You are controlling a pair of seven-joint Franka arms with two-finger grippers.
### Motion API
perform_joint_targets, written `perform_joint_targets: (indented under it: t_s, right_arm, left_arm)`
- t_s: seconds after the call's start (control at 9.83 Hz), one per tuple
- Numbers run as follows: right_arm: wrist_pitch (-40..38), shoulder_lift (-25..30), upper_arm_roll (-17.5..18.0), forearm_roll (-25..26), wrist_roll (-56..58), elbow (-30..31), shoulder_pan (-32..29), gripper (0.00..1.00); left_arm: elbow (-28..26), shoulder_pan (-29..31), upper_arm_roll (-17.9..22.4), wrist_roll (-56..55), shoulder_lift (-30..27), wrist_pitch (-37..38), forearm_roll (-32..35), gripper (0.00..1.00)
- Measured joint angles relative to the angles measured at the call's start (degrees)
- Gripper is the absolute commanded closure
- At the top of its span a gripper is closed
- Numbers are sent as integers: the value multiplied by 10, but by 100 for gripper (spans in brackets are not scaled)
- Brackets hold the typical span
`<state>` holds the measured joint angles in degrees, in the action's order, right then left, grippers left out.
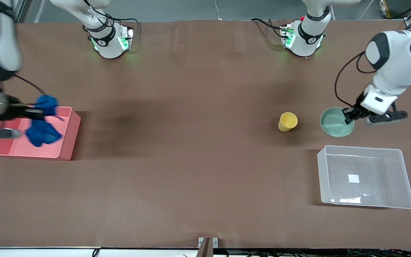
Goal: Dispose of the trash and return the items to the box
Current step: 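Carry the cloth into the pink bin while the left gripper carries the bowl, then release the cloth in the bin while the left gripper releases the bowl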
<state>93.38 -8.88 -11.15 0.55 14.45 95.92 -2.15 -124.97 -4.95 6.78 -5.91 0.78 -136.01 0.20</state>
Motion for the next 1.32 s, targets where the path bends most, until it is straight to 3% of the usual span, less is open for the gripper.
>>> perform_joint_targets:
  t_s: [0.2,0.41,0.61,0.81,0.92,1.02,1.12,1.22,1.32]
  right_arm:
    - [56,-22,-72,0,103,24,-8,99]
    - [210,-58,-98,-1,149,109,-13,99]
    - [318,-111,-97,-9,151,178,-11,98]
    - [355,-154,-95,-44,151,200,-7,93]
    - [364,-158,-95,-49,151,211,-5,43]
    - [367,-158,-94,-50,152,220,-5,0]
    - [368,-159,-94,-50,153,224,-4,0]
    - [372,-159,-94,-50,154,223,-4,0]
    - [375,-158,-94,-50,154,214,-3,0]
  left_arm:
    - [151,3,4,16,119,46,-8,100]
    - [282,9,31,81,224,80,-73,100]
    - [334,15,56,143,304,72,-111,100]
    - [351,25,61,166,360,27,-130,98]
    - [352,26,61,167,376,7,-131,95]
    - [353,26,61,167,388,-9,-131,91]
    - [354,26,60,167,398,-19,-131,85]
    - [353,26,58,167,407,-25,-132,66]
    - [353,25,58,167,413,-28,-132,17]
